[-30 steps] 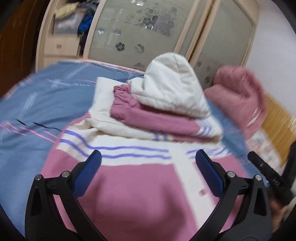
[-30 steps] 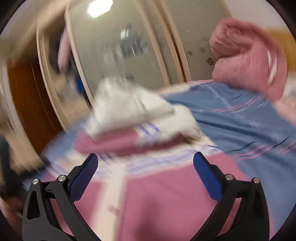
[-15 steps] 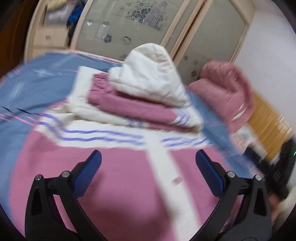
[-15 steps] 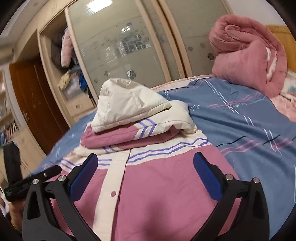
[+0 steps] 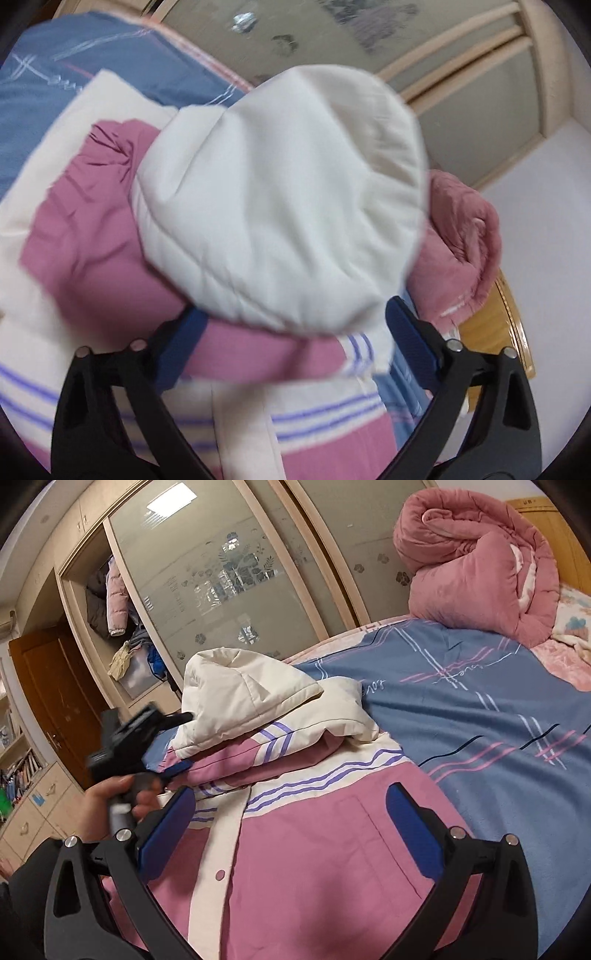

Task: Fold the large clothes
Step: 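Grasp the folded hood with the left tool and press it flatter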

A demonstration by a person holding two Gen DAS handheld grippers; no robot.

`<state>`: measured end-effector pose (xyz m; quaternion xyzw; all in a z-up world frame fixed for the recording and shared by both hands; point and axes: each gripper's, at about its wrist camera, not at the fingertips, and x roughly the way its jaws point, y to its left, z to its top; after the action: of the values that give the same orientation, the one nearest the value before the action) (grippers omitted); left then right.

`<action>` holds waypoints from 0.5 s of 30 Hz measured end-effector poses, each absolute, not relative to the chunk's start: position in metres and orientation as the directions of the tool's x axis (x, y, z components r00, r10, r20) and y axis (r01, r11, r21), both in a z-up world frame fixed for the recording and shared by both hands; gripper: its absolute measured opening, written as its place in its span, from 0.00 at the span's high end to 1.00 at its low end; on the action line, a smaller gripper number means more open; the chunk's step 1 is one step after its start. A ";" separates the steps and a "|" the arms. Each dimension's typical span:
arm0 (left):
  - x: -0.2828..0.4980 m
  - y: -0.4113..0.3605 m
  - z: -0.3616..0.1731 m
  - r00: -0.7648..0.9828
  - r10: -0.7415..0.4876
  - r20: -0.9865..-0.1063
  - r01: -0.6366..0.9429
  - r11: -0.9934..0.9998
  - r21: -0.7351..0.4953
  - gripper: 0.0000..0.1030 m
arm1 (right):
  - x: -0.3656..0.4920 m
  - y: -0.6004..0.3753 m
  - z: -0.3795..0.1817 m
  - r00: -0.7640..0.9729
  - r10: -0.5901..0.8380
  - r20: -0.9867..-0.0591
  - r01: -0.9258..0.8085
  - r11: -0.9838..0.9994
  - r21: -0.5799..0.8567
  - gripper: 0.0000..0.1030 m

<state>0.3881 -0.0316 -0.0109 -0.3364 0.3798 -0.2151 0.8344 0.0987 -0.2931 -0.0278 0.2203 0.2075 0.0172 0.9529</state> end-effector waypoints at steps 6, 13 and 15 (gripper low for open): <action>0.415 -0.037 -0.033 0.624 -0.611 -0.487 0.015 0.633 -0.774 0.27 | 0.109 -0.298 -0.032 0.906 0.128 -0.403 0.075 0.889 0.451 0.01; 0.398 -0.039 -0.021 0.607 -0.635 -0.478 0.061 0.637 -0.769 0.80 | 0.117 -0.298 -0.034 0.895 0.126 -0.427 0.086 0.892 0.444 0.01; 0.382 -0.031 -0.012 0.601 -0.633 -0.488 0.072 0.651 -0.756 0.80 | 0.116 -0.298 -0.035 0.894 0.129 -0.430 0.087 0.890 0.448 0.01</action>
<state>0.3819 -0.0310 -0.0118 -0.3582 0.3917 -0.2148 0.8198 0.1164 -0.2983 -0.0349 0.2346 0.2304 0.0110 0.9443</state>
